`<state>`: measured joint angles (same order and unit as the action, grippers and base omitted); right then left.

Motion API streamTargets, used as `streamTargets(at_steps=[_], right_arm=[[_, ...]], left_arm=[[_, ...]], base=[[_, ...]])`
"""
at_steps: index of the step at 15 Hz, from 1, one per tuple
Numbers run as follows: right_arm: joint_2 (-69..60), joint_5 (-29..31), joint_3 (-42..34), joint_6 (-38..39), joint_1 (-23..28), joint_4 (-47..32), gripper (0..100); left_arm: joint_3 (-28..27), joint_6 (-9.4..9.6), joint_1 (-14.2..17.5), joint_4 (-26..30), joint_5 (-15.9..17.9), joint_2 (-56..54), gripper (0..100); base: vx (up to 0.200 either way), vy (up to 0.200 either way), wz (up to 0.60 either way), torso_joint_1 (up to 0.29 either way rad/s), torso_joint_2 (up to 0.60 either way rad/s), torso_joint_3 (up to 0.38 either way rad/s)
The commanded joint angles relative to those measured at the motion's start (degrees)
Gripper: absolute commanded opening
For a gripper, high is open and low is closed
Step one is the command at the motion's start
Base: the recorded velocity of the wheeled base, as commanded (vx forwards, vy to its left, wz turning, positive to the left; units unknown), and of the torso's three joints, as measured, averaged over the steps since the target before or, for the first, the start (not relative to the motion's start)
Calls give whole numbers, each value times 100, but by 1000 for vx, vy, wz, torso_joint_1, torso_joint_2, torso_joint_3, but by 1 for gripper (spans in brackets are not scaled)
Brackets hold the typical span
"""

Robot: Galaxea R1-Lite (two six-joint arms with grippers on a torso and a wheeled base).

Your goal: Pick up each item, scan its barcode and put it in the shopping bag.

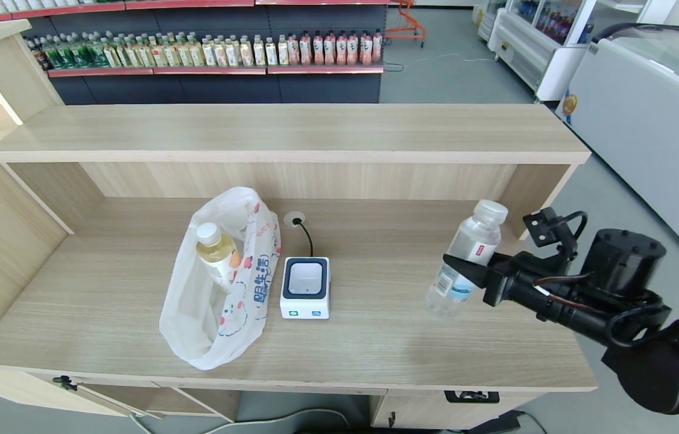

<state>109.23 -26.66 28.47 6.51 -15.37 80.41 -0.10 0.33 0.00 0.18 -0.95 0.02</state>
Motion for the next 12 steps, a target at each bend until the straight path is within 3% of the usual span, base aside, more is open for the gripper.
streamTargets(at_steps=[1, 2, 4, 8, 12], right_arm=[[-1624, -1342, -456, 166, -18, -614, 0], [-1949, -1904, -588, 166, -18, -790, 0], [-2309, -2361, -746, 184, -115, -931, 0], [-2661, -2352, -790, 412, -1205, -1098, 0], [-2837, -2352, -825, 870, -1759, -1282, 0]], left_arm=[[10, -7, 0, -1, -2, -2, 100], [1, 2, 0, -1, -2, -2, 100], [1, 2, 0, -1, -2, -2, 100], [1, 2, 0, -1, -2, -2, 100], [1, 2, 0, -1, -2, -2, 100]], base=[[0, 0, 0, 0, 0, 0], [0, 0, 0, 0, 0, 0], [0, 0, 0, 0, 0, 0], [0, 0, 0, 0, 0, 0], [0, 0, 0, 0, 0, 0]])
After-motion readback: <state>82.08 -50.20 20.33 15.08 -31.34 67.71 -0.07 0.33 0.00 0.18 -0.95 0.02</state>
